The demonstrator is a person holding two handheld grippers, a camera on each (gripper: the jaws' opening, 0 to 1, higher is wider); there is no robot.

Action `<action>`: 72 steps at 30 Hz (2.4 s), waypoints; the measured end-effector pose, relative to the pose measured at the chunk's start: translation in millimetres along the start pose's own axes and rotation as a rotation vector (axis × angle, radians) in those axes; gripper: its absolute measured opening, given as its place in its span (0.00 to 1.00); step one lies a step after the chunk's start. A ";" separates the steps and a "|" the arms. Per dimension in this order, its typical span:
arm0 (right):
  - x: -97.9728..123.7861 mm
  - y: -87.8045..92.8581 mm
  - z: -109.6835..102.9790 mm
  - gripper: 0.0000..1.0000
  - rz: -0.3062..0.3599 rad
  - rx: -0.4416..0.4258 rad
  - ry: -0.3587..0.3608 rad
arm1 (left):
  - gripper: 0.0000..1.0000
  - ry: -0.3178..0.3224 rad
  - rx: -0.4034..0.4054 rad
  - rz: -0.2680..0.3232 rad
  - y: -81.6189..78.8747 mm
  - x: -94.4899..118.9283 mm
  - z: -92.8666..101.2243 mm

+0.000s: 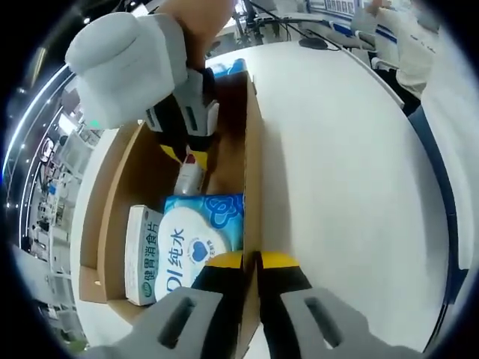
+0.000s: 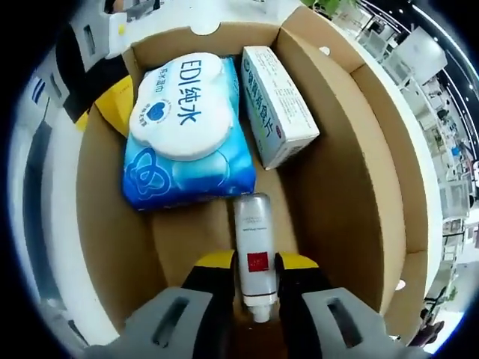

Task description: Operate the shoe box by opening the lid, removing the specified soft item, and placing it in the target area until the item is outside and the box remains undamaged.

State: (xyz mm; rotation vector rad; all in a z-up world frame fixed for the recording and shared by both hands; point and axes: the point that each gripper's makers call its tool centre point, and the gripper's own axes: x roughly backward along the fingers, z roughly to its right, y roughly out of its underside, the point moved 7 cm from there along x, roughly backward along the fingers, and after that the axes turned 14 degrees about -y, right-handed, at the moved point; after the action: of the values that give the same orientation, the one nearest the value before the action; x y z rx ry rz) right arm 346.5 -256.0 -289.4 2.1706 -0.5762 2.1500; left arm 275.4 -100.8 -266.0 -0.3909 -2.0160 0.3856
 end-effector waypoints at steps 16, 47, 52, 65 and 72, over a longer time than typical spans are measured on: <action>-0.2 6.9 -16.2 0.19 0.041 -0.142 -0.031 | 0.04 0.014 -0.021 0.011 0.6 -0.6 -1.4; -12.7 12.4 -9.8 0.20 0.107 -0.134 -0.109 | 0.04 0.012 -0.024 0.010 0.3 0.0 -0.6; -11.9 13.9 -11.8 0.20 0.122 -0.101 -0.104 | 0.04 0.009 -0.025 0.011 0.4 -0.1 -0.4; -9.4 7.9 -12.2 0.19 0.139 -0.131 -0.081 | 0.04 0.012 -0.029 0.010 0.4 -0.3 -0.4; 4.8 4.9 -5.0 0.19 0.163 -0.176 -0.041 | 0.04 0.014 -0.028 0.008 0.4 -0.1 -0.5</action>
State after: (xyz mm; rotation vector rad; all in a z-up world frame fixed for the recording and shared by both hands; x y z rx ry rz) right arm 340.2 -260.3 -285.7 2.1460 -0.9369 2.0420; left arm 276.0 -100.4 -266.0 -0.4178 -2.0089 0.3589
